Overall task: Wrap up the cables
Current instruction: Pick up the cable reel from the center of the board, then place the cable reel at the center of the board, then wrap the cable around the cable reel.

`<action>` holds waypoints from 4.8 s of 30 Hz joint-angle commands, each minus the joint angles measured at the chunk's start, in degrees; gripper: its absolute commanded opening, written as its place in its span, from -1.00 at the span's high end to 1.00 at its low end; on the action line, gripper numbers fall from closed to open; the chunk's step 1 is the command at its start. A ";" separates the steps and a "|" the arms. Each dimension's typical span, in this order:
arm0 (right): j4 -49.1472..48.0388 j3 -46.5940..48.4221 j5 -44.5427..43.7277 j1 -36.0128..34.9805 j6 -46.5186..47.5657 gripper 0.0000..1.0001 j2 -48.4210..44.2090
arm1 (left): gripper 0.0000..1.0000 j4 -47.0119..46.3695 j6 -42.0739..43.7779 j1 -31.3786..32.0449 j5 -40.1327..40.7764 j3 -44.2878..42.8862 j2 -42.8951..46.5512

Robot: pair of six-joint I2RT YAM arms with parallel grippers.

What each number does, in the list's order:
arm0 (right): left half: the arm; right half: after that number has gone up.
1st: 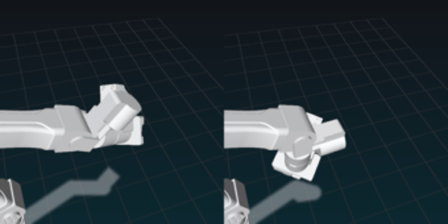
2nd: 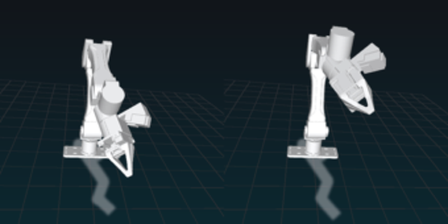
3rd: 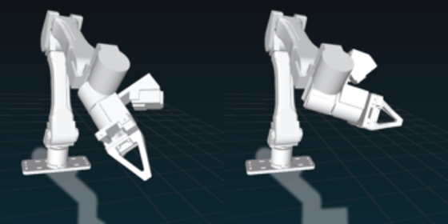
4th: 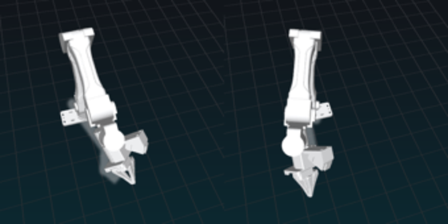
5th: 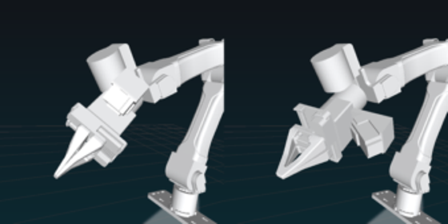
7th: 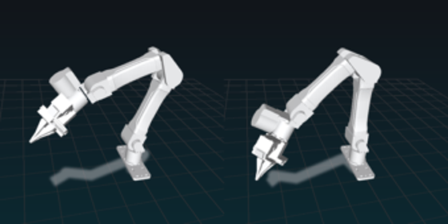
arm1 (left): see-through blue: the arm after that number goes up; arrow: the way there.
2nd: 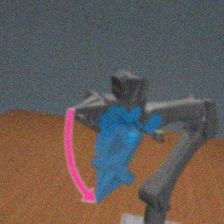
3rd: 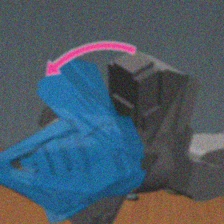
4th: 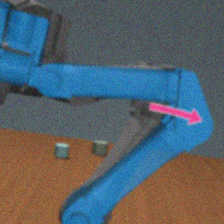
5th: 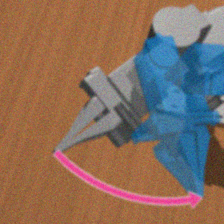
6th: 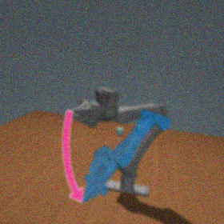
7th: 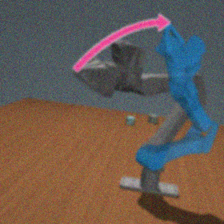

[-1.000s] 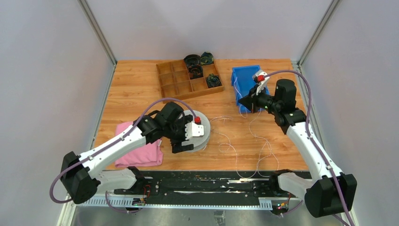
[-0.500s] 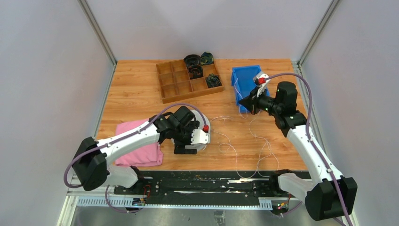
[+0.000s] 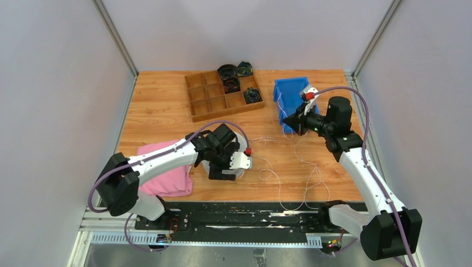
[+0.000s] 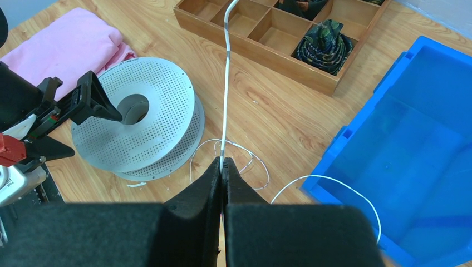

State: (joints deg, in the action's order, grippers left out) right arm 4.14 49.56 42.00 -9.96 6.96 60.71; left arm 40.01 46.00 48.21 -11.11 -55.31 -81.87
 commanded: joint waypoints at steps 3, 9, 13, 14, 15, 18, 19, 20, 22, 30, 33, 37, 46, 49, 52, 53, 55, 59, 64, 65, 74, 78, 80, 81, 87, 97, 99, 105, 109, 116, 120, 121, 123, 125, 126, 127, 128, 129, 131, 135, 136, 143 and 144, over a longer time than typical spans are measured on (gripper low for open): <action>-1.22 -0.86 1.48 0.73 1.21 0.99 0.33 | -0.96 -0.21 1.10 0.49 0.63 -2.41 -2.20; -1.16 -0.80 1.51 0.82 1.43 0.99 0.33 | -0.98 0.70 1.60 0.48 1.33 -2.17 -4.18; -1.13 -0.84 1.51 0.82 1.39 0.99 0.37 | -0.81 -1.04 0.21 0.49 1.26 -1.16 -4.70; -1.15 -0.84 1.63 0.82 1.37 0.99 0.33 | -0.72 -1.39 -0.33 0.49 1.06 -1.05 -4.74; -1.15 -0.82 1.67 0.85 1.39 0.99 0.35 | -0.62 -1.62 -1.19 0.42 0.66 -1.07 -4.66; -1.06 -0.71 1.68 1.01 1.30 0.99 0.10 | -0.32 -1.02 -3.74 0.49 -0.62 -1.53 -3.61; -1.07 -0.68 1.68 1.14 1.23 0.99 -0.01 | -0.23 -0.66 -4.53 0.42 -0.58 -1.70 -2.90; -1.03 -0.65 1.68 1.15 1.09 0.99 -0.19 | -0.16 -0.10 -5.16 0.36 -0.67 -1.85 -1.92; -1.04 -0.48 1.61 1.37 0.68 0.99 -0.47 | -0.05 1.01 -6.82 -0.32 -1.65 -2.03 0.39; 7.15 3.74 -0.51 1.17 5.98 0.99 -0.21 | 0.29 -0.44 -18.78 -10.59 -21.93 -4.98 12.56; 13.00 6.88 -1.31 1.21 10.22 0.98 1.18 | 0.39 -5.70 -25.80 -14.72 -32.59 -4.88 13.58; 19.35 11.67 -1.21 1.11 13.56 0.99 2.19 | 0.56 -17.29 -40.97 -18.17 -43.33 -3.29 11.86; 28.67 18.81 -0.79 -0.36 17.11 0.99 4.47 | 0.82 -60.91 -86.76 -23.66 -46.91 11.59 10.26; 29.52 19.77 -1.08 -0.86 17.56 0.99 5.26 | 0.82 -66.79 -91.64 -24.10 -46.49 14.64 8.85; 30.66 20.38 -1.78 -1.68 18.48 0.99 6.30 | 0.82 -72.50 -95.71 -24.62 -45.57 17.49 7.65; 30.73 20.22 -1.99 -1.96 18.59 0.99 6.61 | 0.83 -74.75 -97.16 -24.91 -45.29 18.17 7.10; 30.75 20.18 -2.01 -2.61 18.52 0.99 7.36 | 0.83 -78.13 -100.27 -25.70 -44.56 19.52 6.17; 31.24 20.89 -2.28 -5.04 19.24 0.99 8.73 | 0.81 -79.47 -101.98 -26.08 -44.77 20.76 4.27; 33.51 22.95 -4.87 -8.23 22.73 0.99 11.45 | 0.74 -79.47 -102.29 -26.17 -46.27 20.67 1.76; 33.86 23.39 -5.12 -8.62 23.08 0.99 12.11 | 0.72 -79.47 -102.40 -26.20 -46.43 20.68 1.45; 33.85 24.95 -4.14 -10.47 23.58 0.99 14.31 | 0.54 -77.36 -101.48 -27.42 -47.46 20.79 -0.83; 33.35 24.49 -3.77 -10.69 23.30 0.99 14.10 | 0.34 -76.99 -101.59 -27.83 -48.10 20.51 -1.44; 33.24 24.23 -3.77 -10.79 23.18 0.99 14.11 | 0.25 -76.07 -100.83 -27.82 -48.20 20.27 -1.58; 33.29 24.15 -3.83 -10.83 23.18 0.99 14.07 | 0.21 -75.10 -100.25 -27.89 -48.27 20.03 -1.79; 33.62 23.48 -4.16 -11.17 23.65 0.99 14.11 | -0.07 -69.89 -96.66 -28.42 -48.86 18.21 -3.09; 34.76 24.91 -3.95 -12.34 24.13 0.99 15.50 | -0.56 -59.59 -88.94 -28.79 -48.25 14.44 -2.49; 34.88 25.03 -3.92 -12.60 24.15 0.99 15.61 | -0.63 -56.36 -86.71 -28.93 -47.62 13.41 -1.94; 34.83 24.60 -3.77 -13.20 23.91 0.99 15.79 | -0.94 -52.76 -84.82 -29.00 -48.01 12.26 -1.89; 34.86 24.19 -4.06 -13.66 23.80 0.99 15.68 | -0.97 -50.68 -83.38 -29.10 -47.75 11.58 -1.23; 35.86 26.15 -6.18 -14.42 25.39 0.99 15.90 | -0.90 -37.60 -73.01 -29.05 -43.70 7.02 0.56; 36.23 26.75 -6.65 -14.75 26.20 0.99 16.10 | -0.77 -30.15 -66.68 -29.05 -40.97 3.59 1.33; 36.54 27.05 -7.30 -15.09 26.88 0.99 16.24 | -0.73 -28.42 -65.01 -29.05 -40.12 3.00 1.77; 37.32 27.82 -8.78 -15.71 28.58 0.99 16.73 | -0.63 -26.73 -63.12 -29.05 -38.59 2.49 2.41; 38.06 28.78 -9.80 -15.96 30.23 0.99 17.46 | -0.52 -25.26 -61.39 -28.98 -37.11 2.04 2.81; 38.22 29.29 -10.01 -15.97 30.79 0.99 17.89 | -0.46 -24.78 -60.67 -28.98 -36.41 1.78 2.91; 38.35 29.62 -10.22 -15.97 31.19 0.99 18.29 | -0.40 -24.09 -59.84 -28.84 -35.55 1.41 2.94; 38.41 29.91 -10.10 -16.04 31.27 0.99 18.64 | -0.35 -23.29 -58.91 -28.70 -34.72 0.95 3.03; 38.43 30.05 -9.85 -16.06 31.35 0.99 18.92 | -0.31 -22.78 -58.24 -28.51 -34.06 0.60 3.13; 38.34 30.07 -9.22 -16.07 31.35 0.99 19.17 | -0.25 -21.59 -56.83 -28.08 -33.19 -0.06 3.33; 38.37 30.27 -9.56 -16.35 33.06 0.99 19.61 | -0.04 -18.42 -52.24 -26.73 -31.67 -1.62 3.85; 38.58 30.56 -10.14 -16.47 34.07 0.99 19.83 | -0.03 -17.83 -51.30 -26.25 -31.17 -1.94 4.04; 42.51 32.69 -14.29 -16.94 48.23 0.99 22.59 | -0.11 -14.89 -46.00 -24.26 -29.84 -3.83 5.40; 42.84 32.97 -14.64 -17.06 50.47 0.99 23.16 | -0.13 -14.80 -45.51 -24.26 -29.71 -3.84 5.77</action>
State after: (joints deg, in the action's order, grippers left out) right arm 43.31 80.34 30.00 -25.80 46.81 82.08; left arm 23.14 -4.12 23.49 -42.26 -57.01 -78.65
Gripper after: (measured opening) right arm 0.009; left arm 0.546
